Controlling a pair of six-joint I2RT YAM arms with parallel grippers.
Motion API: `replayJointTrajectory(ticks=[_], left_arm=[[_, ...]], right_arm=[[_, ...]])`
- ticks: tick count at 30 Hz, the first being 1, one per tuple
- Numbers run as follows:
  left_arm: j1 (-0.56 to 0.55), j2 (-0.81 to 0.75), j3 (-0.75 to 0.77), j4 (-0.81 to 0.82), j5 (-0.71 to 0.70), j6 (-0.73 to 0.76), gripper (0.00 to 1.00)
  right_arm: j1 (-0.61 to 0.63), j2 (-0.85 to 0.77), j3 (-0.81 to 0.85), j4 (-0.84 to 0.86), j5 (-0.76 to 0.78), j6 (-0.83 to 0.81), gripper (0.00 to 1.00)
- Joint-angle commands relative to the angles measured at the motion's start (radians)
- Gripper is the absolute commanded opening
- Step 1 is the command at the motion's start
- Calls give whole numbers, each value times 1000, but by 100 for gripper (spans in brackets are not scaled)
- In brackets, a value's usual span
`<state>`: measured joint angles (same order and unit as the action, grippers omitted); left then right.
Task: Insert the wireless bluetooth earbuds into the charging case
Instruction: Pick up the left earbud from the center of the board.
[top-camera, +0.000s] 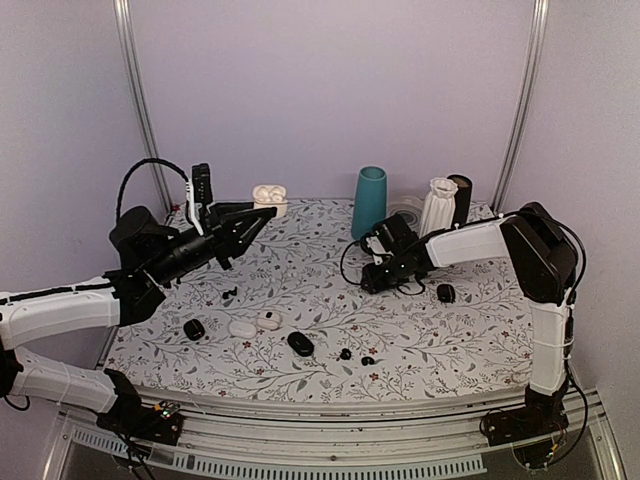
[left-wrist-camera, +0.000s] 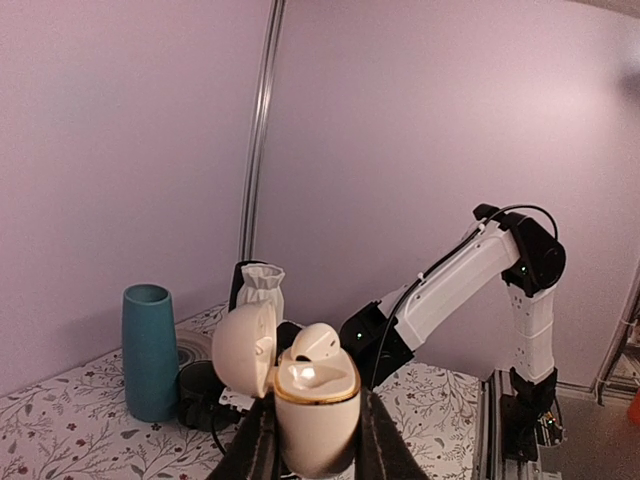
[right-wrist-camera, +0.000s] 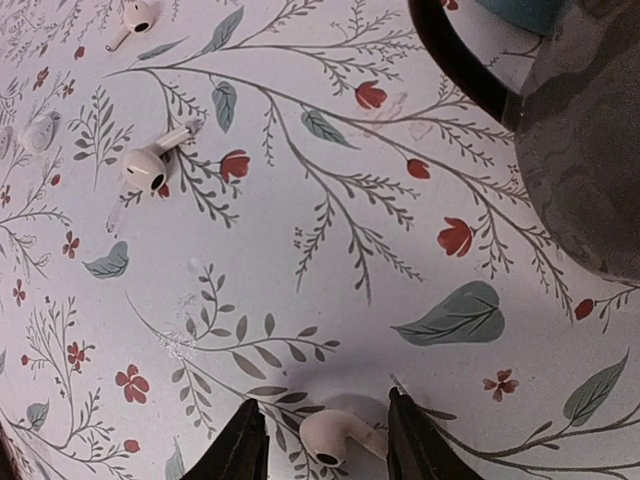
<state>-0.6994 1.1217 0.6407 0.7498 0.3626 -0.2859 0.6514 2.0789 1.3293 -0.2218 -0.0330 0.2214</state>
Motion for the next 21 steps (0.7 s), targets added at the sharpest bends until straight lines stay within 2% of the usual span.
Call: replayJointTrajectory(ticks=[1, 8, 21], left_arm=[[13, 9, 34, 2, 11, -6, 0], [13, 24, 40, 9, 18, -3, 0], [12, 8, 25, 10, 8, 4, 0]], right_arm=[[12, -13, -17, -56, -64, 47, 41], [39, -44, -57, -27, -82, 114, 40], [29, -2, 41, -120, 30, 164, 40]])
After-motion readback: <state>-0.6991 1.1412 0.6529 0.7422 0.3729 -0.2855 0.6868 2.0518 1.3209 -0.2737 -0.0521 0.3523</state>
